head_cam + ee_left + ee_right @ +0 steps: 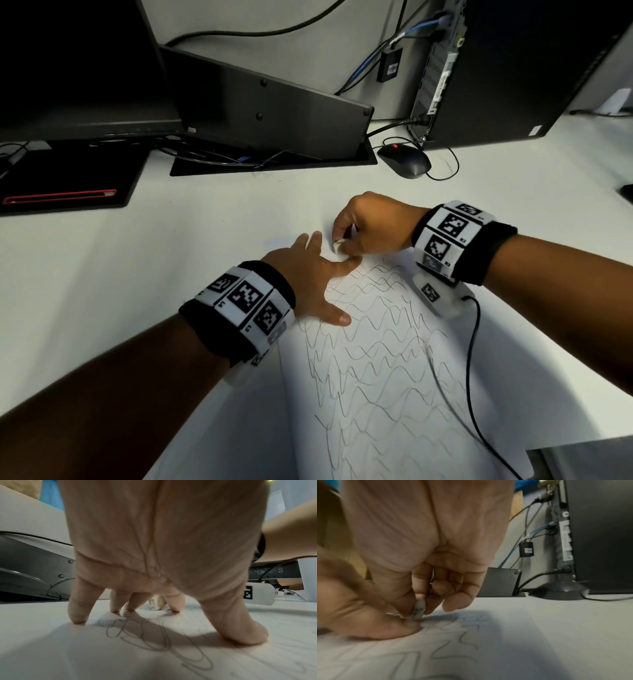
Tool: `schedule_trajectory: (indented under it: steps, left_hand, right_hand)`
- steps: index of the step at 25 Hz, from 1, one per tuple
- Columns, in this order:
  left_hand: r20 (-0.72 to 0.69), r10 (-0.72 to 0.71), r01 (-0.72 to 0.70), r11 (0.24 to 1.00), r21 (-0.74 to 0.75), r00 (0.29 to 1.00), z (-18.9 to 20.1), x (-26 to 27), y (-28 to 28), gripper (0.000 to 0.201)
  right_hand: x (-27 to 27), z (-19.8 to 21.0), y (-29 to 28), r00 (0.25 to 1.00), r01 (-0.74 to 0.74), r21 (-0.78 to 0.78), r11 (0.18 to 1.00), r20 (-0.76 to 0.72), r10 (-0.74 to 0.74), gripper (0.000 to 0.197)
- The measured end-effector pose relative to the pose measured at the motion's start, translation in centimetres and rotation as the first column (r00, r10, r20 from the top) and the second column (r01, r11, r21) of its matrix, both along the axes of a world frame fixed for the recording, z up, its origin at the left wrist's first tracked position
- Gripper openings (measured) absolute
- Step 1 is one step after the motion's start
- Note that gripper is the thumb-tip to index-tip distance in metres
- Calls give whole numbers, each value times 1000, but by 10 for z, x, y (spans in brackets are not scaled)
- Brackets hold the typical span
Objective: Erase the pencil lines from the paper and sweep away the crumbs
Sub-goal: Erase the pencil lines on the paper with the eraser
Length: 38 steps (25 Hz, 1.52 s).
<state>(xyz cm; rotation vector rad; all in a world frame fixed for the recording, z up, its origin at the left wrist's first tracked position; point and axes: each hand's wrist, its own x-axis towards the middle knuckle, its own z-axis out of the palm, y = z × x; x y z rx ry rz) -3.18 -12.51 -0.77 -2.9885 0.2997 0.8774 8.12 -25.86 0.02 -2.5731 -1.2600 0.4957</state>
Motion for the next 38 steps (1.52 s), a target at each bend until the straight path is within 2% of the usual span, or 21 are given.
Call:
schedule_trajectory:
  steps: [2,4,6,9,11,14,18,22,27,32,38]
  left_hand:
    - [7,0,0,1000,4,1000,1,1,-1,95]
    - [12,2,-2,1000,-1,1000,0,0,0,95]
    - [8,-4,4,1000,1,1000,1,0,0,94]
    - [5,-10,10,1000,18,1000,1,1,-1,95]
    - [10,-10,10,1000,19,1000,1,1,0,95]
    - [12,-13,13,1000,5,1000,-1,1,0,94]
    - [12,-5,5,1000,8,1000,0,0,0,94]
    - [11,-14,14,1000,9,1000,-1,0,2,93]
    - [-17,8,-8,1000,-11,1000,0,-5,15,97]
    - [49,5,-1,997,-82,999,2,-6,11,95]
    - [46,12,-9,999,-54,999,-4,-3,4,98]
  right_hand:
    - [6,-1,-2,994,72,32,997,78,-74,9]
    - [4,-3,0,996,40,28,999,80,-42,8]
    - [-3,-1,1,999,-38,-10,999,11,39,8]
    - [4,1,-2,997,41,10,999,63,-42,9]
    - [2,-1,1,994,42,20,999,104,-44,9]
    - [-10,0,7,996,-78,6,997,42,77,9]
    - [4,0,2,994,51,33,998,99,-54,8]
    - [-7,-2,0,999,-32,30,999,-9,32,6]
    - [4,-9,-7,967,237,199,951,-147,-210,6]
    - [-2,-8,-2,983,184,167,969,-38,-180,7]
    - [-7,-4,5,988,133,122,984,59,-141,9]
